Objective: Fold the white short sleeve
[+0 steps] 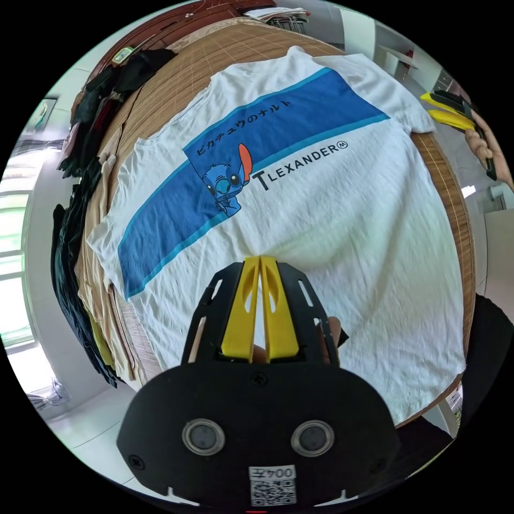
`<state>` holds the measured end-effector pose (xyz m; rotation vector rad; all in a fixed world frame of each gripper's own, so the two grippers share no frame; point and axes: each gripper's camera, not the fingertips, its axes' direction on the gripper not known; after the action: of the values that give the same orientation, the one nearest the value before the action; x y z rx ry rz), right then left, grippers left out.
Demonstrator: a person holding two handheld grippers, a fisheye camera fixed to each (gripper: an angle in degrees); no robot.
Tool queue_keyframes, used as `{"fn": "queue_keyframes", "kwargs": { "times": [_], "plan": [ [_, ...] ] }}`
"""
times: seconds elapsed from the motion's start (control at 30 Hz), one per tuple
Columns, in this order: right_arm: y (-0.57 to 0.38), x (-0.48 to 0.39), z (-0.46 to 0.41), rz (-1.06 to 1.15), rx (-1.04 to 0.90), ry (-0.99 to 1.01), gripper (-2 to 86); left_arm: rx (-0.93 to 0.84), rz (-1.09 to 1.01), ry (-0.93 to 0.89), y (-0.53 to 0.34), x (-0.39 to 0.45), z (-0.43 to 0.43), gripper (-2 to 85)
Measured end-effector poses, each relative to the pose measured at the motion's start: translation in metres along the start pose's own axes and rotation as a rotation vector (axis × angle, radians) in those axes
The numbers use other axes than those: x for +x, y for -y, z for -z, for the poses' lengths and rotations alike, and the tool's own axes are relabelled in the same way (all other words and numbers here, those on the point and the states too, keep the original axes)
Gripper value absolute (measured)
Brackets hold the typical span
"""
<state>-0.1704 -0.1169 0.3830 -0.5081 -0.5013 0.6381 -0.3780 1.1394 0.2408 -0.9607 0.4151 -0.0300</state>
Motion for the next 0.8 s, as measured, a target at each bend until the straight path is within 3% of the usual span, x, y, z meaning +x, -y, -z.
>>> {"fn": "queue_keyframes", "kwargs": {
  "times": [0.23, 0.4, 0.47, 0.8],
  "plan": [
    [-0.005, 0.026, -0.026, 0.011, -0.058, 0.037, 11.3, 0.005, -0.002, 0.026, -0.025, 0.014, -0.042, 0.7],
    [-0.008, 0.031, -0.04, 0.052, -0.098, -0.04, 6.7, 0.004, -0.086, 0.105, -0.045, 0.035, -0.071, 2.0],
    [-0.001, 0.039, -0.041, 0.027, -0.121, 0.014, 3.6, 0.004, -0.123, 0.139, -0.048, 0.044, -0.071, 3.6],
    [0.013, 0.035, -0.038, -0.001, -0.192, 0.131, 2.0, 0.338, -0.488, 0.235, -0.007, 0.215, -0.025, 12.4]
  ]
}}
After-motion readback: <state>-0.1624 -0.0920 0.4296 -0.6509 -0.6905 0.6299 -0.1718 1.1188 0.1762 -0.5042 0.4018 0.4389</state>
